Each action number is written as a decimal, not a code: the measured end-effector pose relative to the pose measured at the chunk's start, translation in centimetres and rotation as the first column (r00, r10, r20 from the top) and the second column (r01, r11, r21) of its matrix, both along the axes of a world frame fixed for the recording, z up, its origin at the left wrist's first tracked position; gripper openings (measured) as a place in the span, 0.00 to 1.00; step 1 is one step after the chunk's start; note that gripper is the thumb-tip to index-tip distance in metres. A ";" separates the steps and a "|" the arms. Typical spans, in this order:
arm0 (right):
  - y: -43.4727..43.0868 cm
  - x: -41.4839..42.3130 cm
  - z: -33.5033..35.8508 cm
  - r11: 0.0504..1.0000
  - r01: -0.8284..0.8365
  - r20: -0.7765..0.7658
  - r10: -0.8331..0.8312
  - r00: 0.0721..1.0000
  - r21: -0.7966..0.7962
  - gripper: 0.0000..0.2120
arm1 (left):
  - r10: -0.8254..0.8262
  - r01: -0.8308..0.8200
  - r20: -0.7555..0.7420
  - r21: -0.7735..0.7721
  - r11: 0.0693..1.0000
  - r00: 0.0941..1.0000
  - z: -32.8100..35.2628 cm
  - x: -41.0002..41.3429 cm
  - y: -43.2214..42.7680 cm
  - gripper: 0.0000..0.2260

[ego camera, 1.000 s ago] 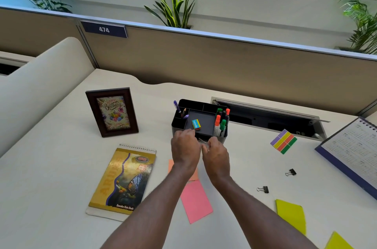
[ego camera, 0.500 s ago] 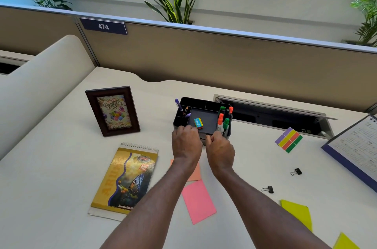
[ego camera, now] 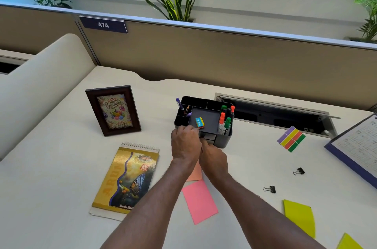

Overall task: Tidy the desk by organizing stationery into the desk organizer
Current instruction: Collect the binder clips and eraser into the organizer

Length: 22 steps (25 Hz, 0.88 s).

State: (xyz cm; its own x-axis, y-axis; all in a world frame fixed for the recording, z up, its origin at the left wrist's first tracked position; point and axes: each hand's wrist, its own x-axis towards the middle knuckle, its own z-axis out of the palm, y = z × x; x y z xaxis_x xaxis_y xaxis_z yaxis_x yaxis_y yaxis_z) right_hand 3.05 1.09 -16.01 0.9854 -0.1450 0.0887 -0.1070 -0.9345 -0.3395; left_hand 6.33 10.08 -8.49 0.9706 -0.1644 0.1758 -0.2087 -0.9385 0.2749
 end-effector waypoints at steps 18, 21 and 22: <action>-0.5 -5.7 1.7 0.978 -0.142 0.025 0.140 0.990 0.151 0.09 | -0.035 0.039 0.074 -0.062 0.997 0.997 -1.5 -3.4 -0.4 0.20; -3.8 -8.1 2.2 0.976 0.017 0.061 -0.031 0.998 0.218 0.08 | -0.065 0.083 0.087 -0.229 0.970 0.994 -2.3 -6.9 -2.6 0.19; -5.7 -8.8 2.0 0.968 0.097 0.081 -0.119 0.990 0.233 0.09 | -0.110 0.112 0.025 -0.273 0.955 0.994 -2.6 -8.4 -3.5 0.17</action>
